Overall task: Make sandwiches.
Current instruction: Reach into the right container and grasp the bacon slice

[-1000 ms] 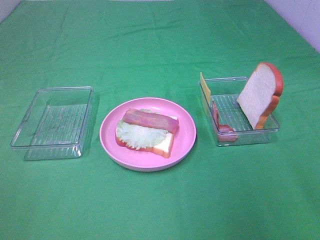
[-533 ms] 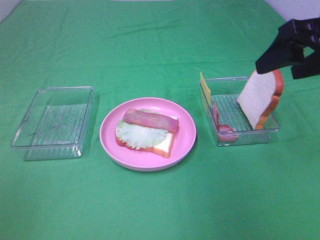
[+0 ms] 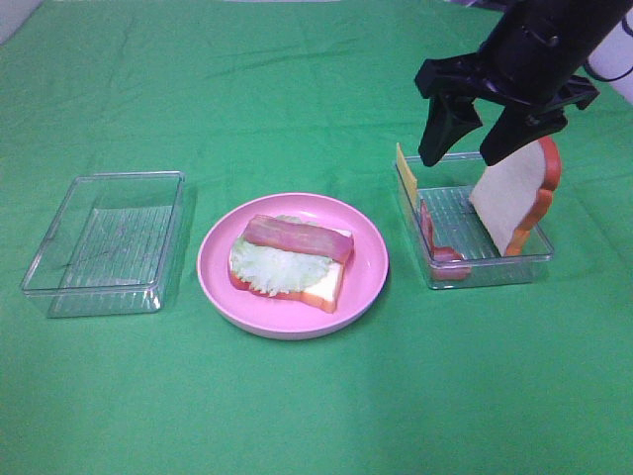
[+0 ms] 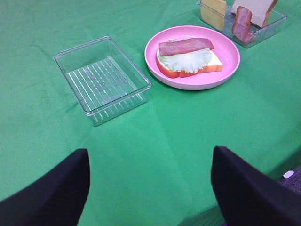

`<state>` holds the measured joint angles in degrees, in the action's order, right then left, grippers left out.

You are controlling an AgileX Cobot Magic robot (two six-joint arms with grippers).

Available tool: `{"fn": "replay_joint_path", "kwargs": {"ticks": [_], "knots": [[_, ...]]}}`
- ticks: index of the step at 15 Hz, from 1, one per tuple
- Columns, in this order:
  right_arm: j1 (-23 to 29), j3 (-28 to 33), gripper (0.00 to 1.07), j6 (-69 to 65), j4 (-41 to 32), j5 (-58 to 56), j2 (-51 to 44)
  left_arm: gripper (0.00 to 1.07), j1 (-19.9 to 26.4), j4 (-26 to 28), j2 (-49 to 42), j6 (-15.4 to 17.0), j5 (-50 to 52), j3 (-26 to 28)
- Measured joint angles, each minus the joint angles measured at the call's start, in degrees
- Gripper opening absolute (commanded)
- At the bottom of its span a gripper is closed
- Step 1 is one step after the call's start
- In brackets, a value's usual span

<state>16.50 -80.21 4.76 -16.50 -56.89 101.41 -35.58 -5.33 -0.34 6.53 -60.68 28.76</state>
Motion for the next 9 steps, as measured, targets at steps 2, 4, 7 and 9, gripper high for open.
{"fn": "replay_joint_path", "kwargs": {"ticks": [2,4,7,9], "knots": [[0.17,-2.75,0.66,-1.26,0.69,-1.49,3.95,0.69,0.0,-0.06,0.0,0.11,0.0,0.0],[0.17,-5.16,0.66,-1.83,1.15,-1.43,9.51,0.69,0.0,-0.17,0.0,0.17,0.0,0.0],[0.17,-5.27,0.65,-1.95,1.32,0.17,12.66,0.69,0.0,-0.23,0.0,0.17,0.0,0.0],[0.17,-5.33,0.59,-2.81,1.6,1.38,14.84,0.69,0.0,-0.23,0.0,0.17,0.0,0.0]]}}
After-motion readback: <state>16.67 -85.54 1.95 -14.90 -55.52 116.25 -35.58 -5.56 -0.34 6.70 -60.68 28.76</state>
